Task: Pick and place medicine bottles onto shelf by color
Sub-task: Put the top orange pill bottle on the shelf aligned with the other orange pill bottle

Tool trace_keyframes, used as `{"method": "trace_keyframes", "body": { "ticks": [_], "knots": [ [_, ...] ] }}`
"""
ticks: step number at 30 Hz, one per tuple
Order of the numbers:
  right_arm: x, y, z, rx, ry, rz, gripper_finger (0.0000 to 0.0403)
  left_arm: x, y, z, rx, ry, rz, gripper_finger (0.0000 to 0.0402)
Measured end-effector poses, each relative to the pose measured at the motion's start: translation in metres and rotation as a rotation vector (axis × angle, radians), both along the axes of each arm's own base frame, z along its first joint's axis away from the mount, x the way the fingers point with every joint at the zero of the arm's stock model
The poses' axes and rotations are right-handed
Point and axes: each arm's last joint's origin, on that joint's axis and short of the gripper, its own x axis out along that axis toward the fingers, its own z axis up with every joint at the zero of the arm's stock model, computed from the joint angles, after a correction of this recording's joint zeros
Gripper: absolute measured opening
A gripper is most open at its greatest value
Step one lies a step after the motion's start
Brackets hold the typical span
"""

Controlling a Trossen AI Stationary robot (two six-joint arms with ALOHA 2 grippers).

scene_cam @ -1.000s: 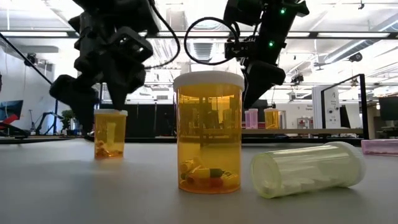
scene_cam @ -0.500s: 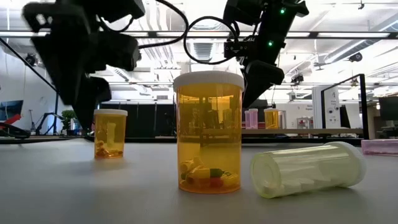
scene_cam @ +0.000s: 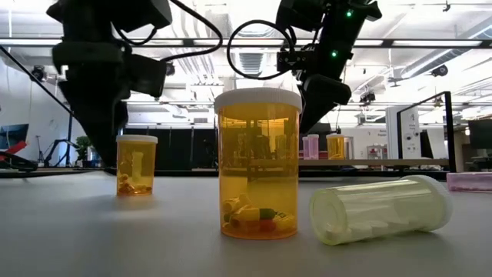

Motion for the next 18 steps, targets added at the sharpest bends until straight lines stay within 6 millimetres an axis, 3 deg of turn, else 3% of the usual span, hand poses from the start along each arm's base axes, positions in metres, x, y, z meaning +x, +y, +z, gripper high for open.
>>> {"method": "trace_keyframes", "body": {
  "ticks": [7, 18],
  "knots": [
    [0.0023, 0.0000, 0.0011, -0.001, -0.027, 0.001, 0.0235, -0.0005, -0.0021, -0.0001, 0.034, -0.008, -0.049, 0.0281],
    [0.0028, -0.0001, 0.0013, -0.001, -0.032, 0.000, 0.0235, 0.0039, -0.0019, 0.0014, 0.104, -0.068, -0.079, 0.0162]
  ]
}}
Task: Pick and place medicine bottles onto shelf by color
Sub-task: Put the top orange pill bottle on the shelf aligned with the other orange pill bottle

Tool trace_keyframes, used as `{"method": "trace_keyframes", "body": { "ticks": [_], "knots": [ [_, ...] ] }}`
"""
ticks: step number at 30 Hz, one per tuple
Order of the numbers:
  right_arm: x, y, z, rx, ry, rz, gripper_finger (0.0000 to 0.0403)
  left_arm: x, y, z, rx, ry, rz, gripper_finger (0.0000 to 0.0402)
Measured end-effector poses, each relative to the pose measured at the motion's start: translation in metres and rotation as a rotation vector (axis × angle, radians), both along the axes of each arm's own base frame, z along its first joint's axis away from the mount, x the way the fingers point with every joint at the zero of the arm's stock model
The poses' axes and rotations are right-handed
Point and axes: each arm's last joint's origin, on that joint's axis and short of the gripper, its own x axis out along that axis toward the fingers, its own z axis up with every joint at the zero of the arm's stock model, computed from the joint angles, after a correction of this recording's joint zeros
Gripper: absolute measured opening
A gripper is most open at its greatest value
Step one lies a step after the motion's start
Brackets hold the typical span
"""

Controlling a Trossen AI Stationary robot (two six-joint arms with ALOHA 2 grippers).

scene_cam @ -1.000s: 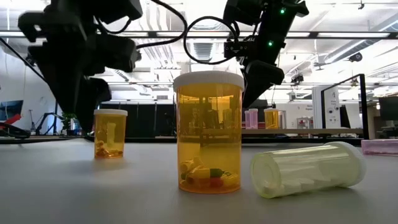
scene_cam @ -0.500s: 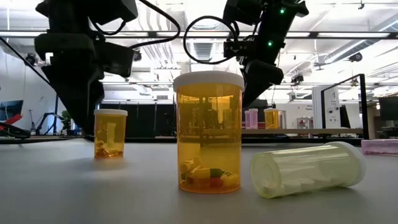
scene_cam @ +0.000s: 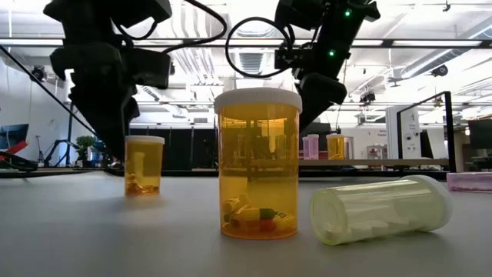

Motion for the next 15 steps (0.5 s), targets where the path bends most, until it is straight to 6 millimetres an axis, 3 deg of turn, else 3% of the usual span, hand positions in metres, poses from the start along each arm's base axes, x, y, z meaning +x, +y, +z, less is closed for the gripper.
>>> {"method": "trace_keyframes", "body": {
  "ticks": [5, 15],
  "knots": [
    [0.001, 0.000, 0.000, 0.000, -0.010, 0.000, 0.0235, 0.004, 0.001, 0.002, 0.060, -0.055, 0.026, 0.0131],
    [0.001, 0.000, 0.000, 0.000, -0.011, 0.000, 0.0235, 0.027, 0.000, 0.009, 0.222, -0.329, -0.088, 0.0125]
  ]
}}
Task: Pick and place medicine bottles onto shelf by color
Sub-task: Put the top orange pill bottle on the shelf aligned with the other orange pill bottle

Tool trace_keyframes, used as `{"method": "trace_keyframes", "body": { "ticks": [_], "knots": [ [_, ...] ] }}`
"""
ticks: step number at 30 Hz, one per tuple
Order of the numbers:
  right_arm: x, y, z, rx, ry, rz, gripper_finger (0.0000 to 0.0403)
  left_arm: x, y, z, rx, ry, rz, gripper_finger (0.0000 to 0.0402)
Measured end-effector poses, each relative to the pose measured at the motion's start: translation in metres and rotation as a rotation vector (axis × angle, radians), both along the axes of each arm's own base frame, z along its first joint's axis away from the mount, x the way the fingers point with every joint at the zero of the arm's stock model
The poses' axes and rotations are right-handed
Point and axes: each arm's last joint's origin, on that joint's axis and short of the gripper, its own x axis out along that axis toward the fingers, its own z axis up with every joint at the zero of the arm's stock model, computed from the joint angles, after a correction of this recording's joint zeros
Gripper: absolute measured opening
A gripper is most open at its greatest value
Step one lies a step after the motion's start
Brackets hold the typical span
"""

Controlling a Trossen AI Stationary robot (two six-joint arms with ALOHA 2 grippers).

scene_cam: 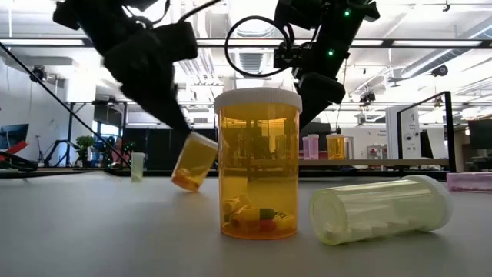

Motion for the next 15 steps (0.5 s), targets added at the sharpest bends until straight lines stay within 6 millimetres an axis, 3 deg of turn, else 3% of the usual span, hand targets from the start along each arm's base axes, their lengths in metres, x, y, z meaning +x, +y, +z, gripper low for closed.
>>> {"method": "trace_keyframes", "body": {
  "ticks": [8, 15],
  "knots": [
    [0.001, 0.000, 0.000, 0.000, -0.011, 0.000, 0.0235, 0.003, 0.000, -0.016, -0.003, 0.012, 0.031, 0.0125],
    [0.003, 0.000, 0.001, -0.001, -0.033, 0.000, 0.0235, 0.003, 0.000, -0.017, 0.004, 0.000, 0.018, 0.0125]
  ]
}}
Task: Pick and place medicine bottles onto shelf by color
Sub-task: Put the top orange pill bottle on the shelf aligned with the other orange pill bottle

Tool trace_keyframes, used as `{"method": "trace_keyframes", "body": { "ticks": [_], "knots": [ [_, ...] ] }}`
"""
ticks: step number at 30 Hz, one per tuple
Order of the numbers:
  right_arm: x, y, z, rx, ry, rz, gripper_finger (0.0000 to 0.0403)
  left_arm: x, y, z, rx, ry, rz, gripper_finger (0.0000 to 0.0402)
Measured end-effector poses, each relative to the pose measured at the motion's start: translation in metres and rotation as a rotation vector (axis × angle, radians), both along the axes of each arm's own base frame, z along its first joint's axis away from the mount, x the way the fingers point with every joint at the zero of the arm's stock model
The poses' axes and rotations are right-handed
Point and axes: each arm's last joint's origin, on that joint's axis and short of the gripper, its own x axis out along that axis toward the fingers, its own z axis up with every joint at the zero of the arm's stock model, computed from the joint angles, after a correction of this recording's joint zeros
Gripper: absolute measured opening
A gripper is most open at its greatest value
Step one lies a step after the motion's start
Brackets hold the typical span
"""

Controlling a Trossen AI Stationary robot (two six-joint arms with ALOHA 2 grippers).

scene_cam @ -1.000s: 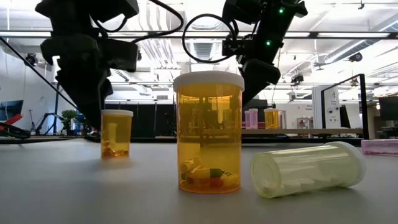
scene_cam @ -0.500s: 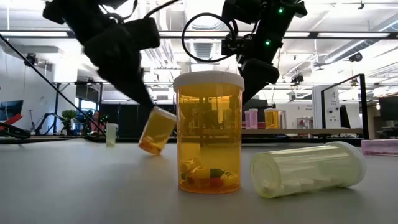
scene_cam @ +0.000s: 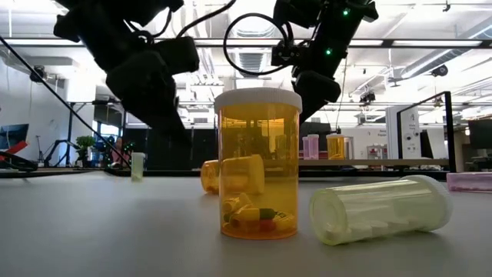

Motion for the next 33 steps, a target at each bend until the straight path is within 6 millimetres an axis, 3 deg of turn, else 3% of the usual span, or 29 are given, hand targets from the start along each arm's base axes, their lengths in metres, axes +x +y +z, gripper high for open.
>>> {"method": "trace_keyframes", "body": {
  "ticks": [7, 19, 33],
  "knots": [
    [0.000, 0.000, 0.000, 0.000, -0.001, 0.000, 0.0235, 0.008, 0.001, 0.006, 0.121, -0.097, -0.115, 0.0139],
    [0.001, 0.000, 0.001, -0.001, -0.018, 0.000, 0.0235, 0.030, -0.006, -0.009, 0.131, -0.195, -0.271, 0.0277],
    [0.004, 0.000, 0.002, -0.002, -0.050, 0.000, 0.0235, 0.049, 0.007, -0.031, 0.036, -0.247, -0.377, 0.0286]
  ]
}}
